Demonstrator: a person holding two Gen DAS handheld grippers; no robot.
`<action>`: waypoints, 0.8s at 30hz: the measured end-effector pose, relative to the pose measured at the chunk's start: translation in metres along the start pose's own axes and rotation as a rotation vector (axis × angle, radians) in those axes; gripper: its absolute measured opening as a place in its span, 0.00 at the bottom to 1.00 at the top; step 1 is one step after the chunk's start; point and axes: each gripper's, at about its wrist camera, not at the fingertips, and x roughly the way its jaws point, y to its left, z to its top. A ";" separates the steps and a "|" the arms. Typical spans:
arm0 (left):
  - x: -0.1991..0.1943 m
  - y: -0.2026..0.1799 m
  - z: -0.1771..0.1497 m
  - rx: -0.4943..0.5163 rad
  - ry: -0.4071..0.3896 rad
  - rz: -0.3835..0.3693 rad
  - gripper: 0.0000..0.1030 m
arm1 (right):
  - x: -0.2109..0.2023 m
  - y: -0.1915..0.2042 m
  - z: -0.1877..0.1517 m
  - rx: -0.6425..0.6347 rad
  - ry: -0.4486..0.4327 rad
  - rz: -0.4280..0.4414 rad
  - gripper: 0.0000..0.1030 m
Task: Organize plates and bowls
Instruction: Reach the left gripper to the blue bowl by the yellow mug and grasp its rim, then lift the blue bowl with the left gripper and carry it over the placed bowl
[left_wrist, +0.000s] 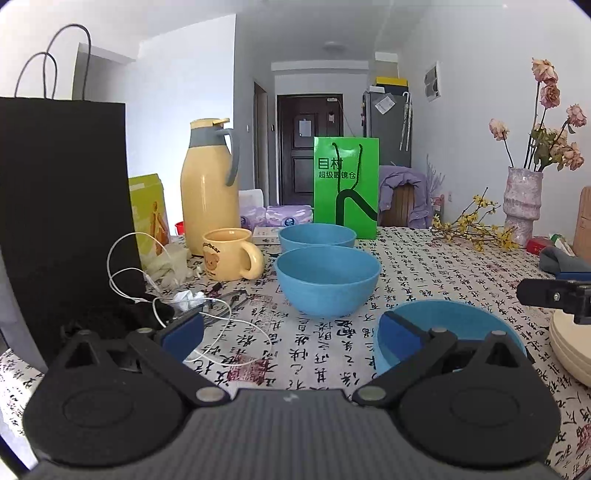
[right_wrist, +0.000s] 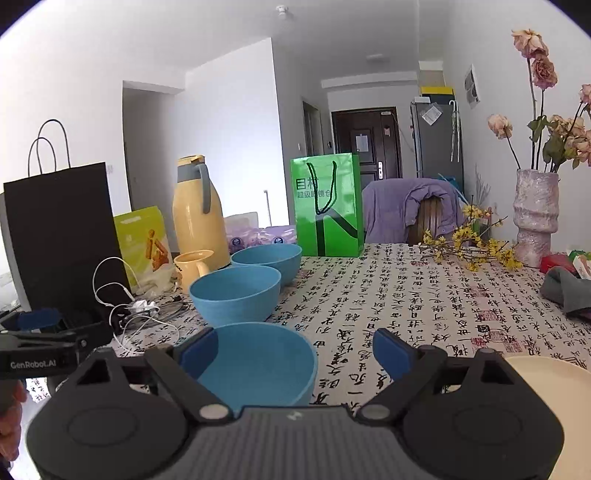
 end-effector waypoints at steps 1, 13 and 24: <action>0.010 0.002 0.005 -0.007 0.015 -0.016 1.00 | 0.010 -0.002 0.009 0.007 0.017 0.005 0.86; 0.138 0.043 0.050 -0.174 0.235 -0.127 0.91 | 0.149 -0.012 0.093 0.048 0.319 0.222 0.85; 0.231 0.067 0.062 -0.335 0.481 -0.219 0.75 | 0.287 -0.010 0.107 0.039 0.568 0.195 0.67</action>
